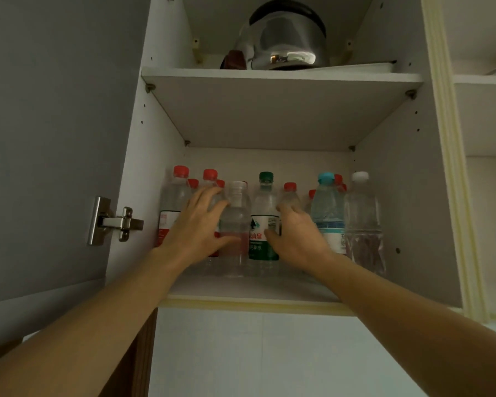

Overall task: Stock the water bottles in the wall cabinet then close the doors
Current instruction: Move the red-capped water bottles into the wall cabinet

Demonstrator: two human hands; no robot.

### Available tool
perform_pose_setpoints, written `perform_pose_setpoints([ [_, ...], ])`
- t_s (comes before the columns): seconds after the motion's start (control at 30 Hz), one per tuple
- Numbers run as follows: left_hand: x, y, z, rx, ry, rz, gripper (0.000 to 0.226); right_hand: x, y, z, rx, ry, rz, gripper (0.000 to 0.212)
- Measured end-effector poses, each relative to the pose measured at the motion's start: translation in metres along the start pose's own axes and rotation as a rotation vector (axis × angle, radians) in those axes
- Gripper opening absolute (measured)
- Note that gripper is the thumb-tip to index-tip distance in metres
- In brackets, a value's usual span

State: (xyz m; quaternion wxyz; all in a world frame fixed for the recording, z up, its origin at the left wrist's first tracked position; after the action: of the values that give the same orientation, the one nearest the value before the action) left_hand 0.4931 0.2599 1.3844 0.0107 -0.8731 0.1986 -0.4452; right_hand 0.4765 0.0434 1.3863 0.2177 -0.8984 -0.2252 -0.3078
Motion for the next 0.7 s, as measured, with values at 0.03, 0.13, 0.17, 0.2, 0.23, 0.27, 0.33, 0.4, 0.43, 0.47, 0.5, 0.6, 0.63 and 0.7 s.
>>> perform_pose_setpoints([
  [0.03,0.000,0.003,-0.004,0.022,0.031,0.034,0.081,-0.007,-0.001,-0.007,-0.052,0.063,-0.049,0.044],
  [0.13,0.004,0.015,-0.018,0.025,0.125,0.102,0.070,-0.028,0.005,-0.035,-0.177,0.246,-0.180,0.036],
  [0.17,0.007,0.021,-0.022,-0.003,0.149,0.107,0.069,-0.034,0.011,-0.044,-0.211,0.306,-0.202,0.034],
  [0.2,0.010,0.028,-0.025,-0.037,0.168,0.104,0.068,-0.040,0.018,-0.052,-0.231,0.358,-0.202,0.034],
  [0.23,0.014,0.036,-0.028,-0.076,0.185,0.106,0.068,-0.046,0.027,-0.059,-0.236,0.395,-0.175,0.036],
  [0.27,0.018,0.046,-0.029,-0.111,0.198,0.115,0.067,-0.051,0.037,-0.064,-0.221,0.412,-0.126,0.041],
  [0.33,0.027,0.069,-0.030,-0.160,0.187,0.151,0.069,-0.061,0.057,-0.069,-0.127,0.382,0.004,0.053],
  [0.4,0.038,0.095,-0.025,-0.235,0.134,0.171,0.072,-0.068,0.073,-0.067,-0.020,0.300,0.109,0.065],
  [0.43,0.043,0.108,-0.021,-0.303,0.101,0.157,0.075,-0.070,0.079,-0.065,0.005,0.267,0.131,0.069],
  [0.47,0.048,0.121,-0.016,-0.392,0.064,0.127,0.079,-0.072,0.084,-0.062,0.020,0.250,0.135,0.072],
  [0.5,0.052,0.131,-0.011,-0.495,0.026,0.091,0.084,-0.073,0.088,-0.060,0.044,0.251,0.130,0.074],
  [0.6,0.065,0.154,0.005,-0.812,-0.116,0.003,0.104,-0.072,0.092,-0.062,0.195,0.268,0.150,0.075],
  [0.63,0.068,0.158,0.010,-0.891,-0.160,-0.020,0.110,-0.071,0.094,-0.063,0.251,0.248,0.173,0.072],
  [0.7,0.072,0.163,0.018,-0.977,-0.212,-0.028,0.112,-0.070,0.098,-0.063,0.317,0.170,0.225,0.063],
])
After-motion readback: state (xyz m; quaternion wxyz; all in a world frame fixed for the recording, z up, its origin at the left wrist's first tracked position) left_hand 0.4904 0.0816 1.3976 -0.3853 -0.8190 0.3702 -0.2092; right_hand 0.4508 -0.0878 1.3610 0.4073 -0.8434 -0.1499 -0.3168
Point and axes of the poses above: each hand's wrist, its own x-axis towards the middle knuckle, its own z-axis out of the palm, y = z × x, the point moved 1 cm from there along x, towards the middle knuckle, and after that the axes turned 13 degrees about -y, right-handed, at the moved point
